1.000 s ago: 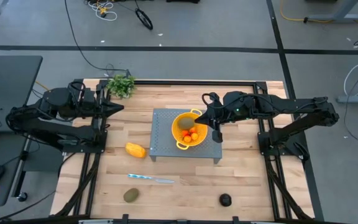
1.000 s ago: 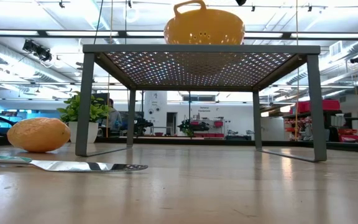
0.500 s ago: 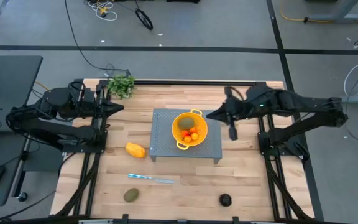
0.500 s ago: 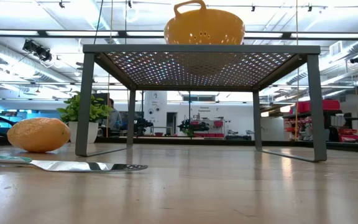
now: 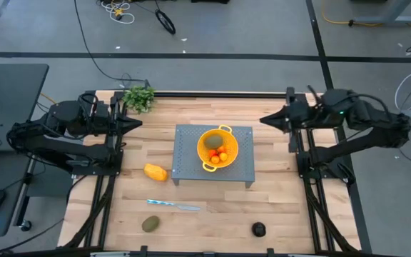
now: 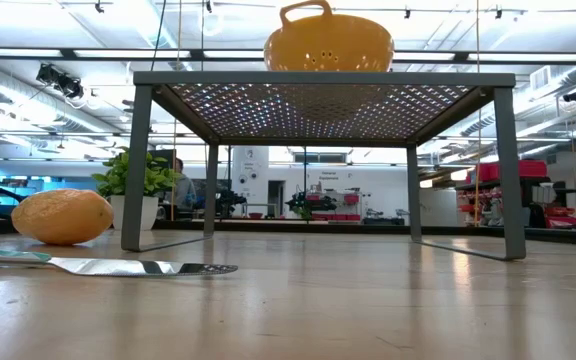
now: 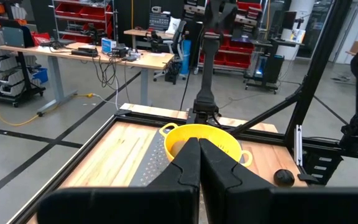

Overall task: Pick & Place Fruit
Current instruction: Put the kiwi into the strainer bowl on the shelf

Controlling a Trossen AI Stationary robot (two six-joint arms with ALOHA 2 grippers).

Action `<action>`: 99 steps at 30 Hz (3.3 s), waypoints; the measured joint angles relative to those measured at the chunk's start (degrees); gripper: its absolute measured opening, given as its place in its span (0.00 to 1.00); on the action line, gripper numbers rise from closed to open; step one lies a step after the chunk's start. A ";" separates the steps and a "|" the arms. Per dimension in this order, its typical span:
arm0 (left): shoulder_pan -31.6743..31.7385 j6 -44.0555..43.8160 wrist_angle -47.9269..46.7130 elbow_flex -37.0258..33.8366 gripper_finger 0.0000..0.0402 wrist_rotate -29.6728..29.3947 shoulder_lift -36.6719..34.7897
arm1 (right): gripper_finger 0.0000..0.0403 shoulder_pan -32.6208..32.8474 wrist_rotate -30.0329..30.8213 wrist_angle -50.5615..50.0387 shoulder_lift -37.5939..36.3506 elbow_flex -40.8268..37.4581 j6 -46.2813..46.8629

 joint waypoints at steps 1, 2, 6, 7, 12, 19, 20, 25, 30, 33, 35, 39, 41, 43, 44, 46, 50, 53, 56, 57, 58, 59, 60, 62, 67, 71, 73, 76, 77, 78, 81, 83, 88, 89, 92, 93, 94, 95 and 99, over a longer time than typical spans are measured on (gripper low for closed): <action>0.02 -0.01 0.00 0.00 0.00 0.00 -0.01 | 0.00 0.00 -0.01 -0.01 -0.53 0.00 0.00; 0.00 -0.01 0.00 0.00 0.00 0.00 -0.01 | 0.00 0.00 -0.02 -0.01 -1.05 0.00 0.00; 0.02 -0.01 0.00 0.00 0.00 0.45 -0.01 | 0.00 0.00 -0.44 -0.03 -3.05 0.00 0.02; 0.02 -0.03 0.00 0.02 0.00 1.02 0.00 | 0.00 0.00 -0.70 -0.03 -3.49 0.00 0.04; 0.00 -0.83 0.00 0.00 0.00 2.34 0.01 | 0.00 0.00 -1.62 -0.03 -5.92 0.00 0.04; 0.02 -1.43 0.00 0.00 0.01 2.40 -0.01 | 0.00 -0.07 -1.60 -0.26 -8.42 0.00 0.01; 0.02 -1.43 0.00 0.00 0.00 2.40 0.00 | 0.00 -0.07 -1.60 -0.47 -8.61 0.00 -0.15; 0.00 -1.42 0.00 0.00 0.00 2.39 0.01 | 0.00 -0.07 -1.57 -5.93 -9.35 0.00 -0.98; 0.01 -1.47 0.00 0.00 0.00 2.37 0.00 | 0.00 -0.07 -1.57 -7.72 -9.30 0.00 -0.98; 0.02 -1.47 0.00 0.00 0.00 2.34 -0.01 | 0.00 -0.07 -1.56 -7.25 -9.36 -0.88 -1.00; 0.02 -1.47 0.00 0.02 0.00 2.34 -0.01 | 0.00 -0.07 -1.02 -6.55 -9.94 -2.75 -0.93; 0.01 -1.23 0.00 0.00 0.00 2.19 -0.01 | 0.00 -0.07 -0.17 -2.90 -11.48 -7.85 0.34; 0.00 -1.22 0.00 0.00 0.00 2.04 -0.01 | 0.00 -0.07 -0.15 -1.17 -12.41 -10.01 0.49; 0.02 -1.21 0.00 0.00 0.00 1.99 -0.01 | 0.00 -0.06 -0.16 0.31 -13.72 -11.74 0.50; 0.01 -1.21 0.00 0.00 0.00 1.99 -0.01 | 0.00 -0.05 -0.17 0.78 -14.44 -12.52 0.52; 0.01 -1.24 0.00 0.00 0.00 1.99 -0.01 | 0.00 -0.04 -0.15 1.26 -15.89 -14.01 0.79; 0.01 -1.25 0.00 0.00 0.00 2.05 -0.01 | 0.00 -0.07 -0.13 2.93 -19.73 -16.94 1.57; 0.01 -1.25 0.00 0.00 0.00 2.11 -0.01 | 0.00 -0.06 -0.11 3.63 -22.36 -18.25 1.59; 0.02 -0.97 0.00 0.00 0.00 2.16 -0.01 | 0.00 -0.07 -0.09 3.67 -24.63 -19.40 1.58; 0.00 -0.93 0.00 0.00 0.00 2.16 -0.01 | 0.00 -0.05 -0.09 3.63 -25.26 -19.76 1.57; 0.00 -0.83 0.00 0.00 0.00 2.19 -0.01 | 0.00 -0.05 -0.08 3.61 -25.82 -20.06 1.60; 0.00 -0.82 0.00 0.00 0.00 2.19 -0.01 | 0.00 -0.06 -0.07 3.60 -26.36 -20.19 1.60; 0.01 -0.82 0.00 0.01 0.00 2.19 -0.01 | 0.00 -0.05 -0.07 3.60 -26.78 -20.24 1.60; 0.02 -0.82 0.00 0.00 0.00 2.19 -0.01 | 0.00 -0.07 -0.07 3.69 -27.31 -20.24 1.60; 0.02 -0.08 0.00 0.00 0.00 2.70 0.01 | 0.00 -0.06 -0.07 3.61 -27.47 -20.24 1.60; 0.01 -0.78 -0.02 0.01 0.00 4.52 0.45 | 0.00 -0.04 -0.07 3.58 -27.34 -20.24 1.60; 0.02 -1.47 -0.59 0.00 0.00 6.80 1.43 | 0.00 -0.06 -0.07 3.55 -27.31 -20.24 1.60; 0.01 -3.44 -2.58 0.00 0.00 9.67 4.02 | 0.00 -0.07 -0.07 3.55 -27.33 -20.24 1.60; 0.00 -4.10 -3.29 0.00 0.00 10.55 4.86 | 0.00 -0.05 -0.07 3.55 -27.31 -20.24 1.60; 0.00 -4.65 -3.79 0.00 0.00 11.36 5.81 | 0.00 -0.06 -0.07 3.55 -27.31 -20.24 1.60; -0.07 -4.71 -3.10 0.00 0.00 13.91 8.97 | 0.00 -0.06 -0.07 3.55 -27.31 -20.24 1.60; -0.31 -4.07 -1.83 0.00 0.00 14.45 10.62 | 0.00 -0.07 -0.07 3.55 -27.31 -20.24 1.60; -1.15 -2.94 0.86 0.00 0.00 14.60 12.78 | 0.00 -0.05 -0.07 3.55 -27.31 -20.24 1.60; -1.33 -2.94 1.09 0.00 0.00 14.62 12.91 | 0.00 -0.06 -0.07 3.55 -27.31 -20.24 1.60; -2.33 -3.37 2.31 0.00 0.00 14.45 12.95 | 0.00 -0.05 -0.07 3.55 -27.31 -20.24 1.60; -2.88 -3.59 2.53 0.00 0.00 14.29 12.97 | 0.00 -0.05 -0.07 3.55 -27.31 -20.24 1.60; -3.49 -3.71 3.09 0.00 0.00 14.17 13.35 | 0.00 -0.06 -0.07 3.57 -27.31 -20.24 1.60; -4.21 -3.90 3.73 0.00 0.00 13.93 13.71 | 0.00 -0.05 -0.07 3.56 -27.31 -20.24 1.60; -7.64 -4.51 6.46 -0.03 0.00 11.61 15.78 | 0.00 -0.04 -0.07 4.12 -27.31 -20.24 1.60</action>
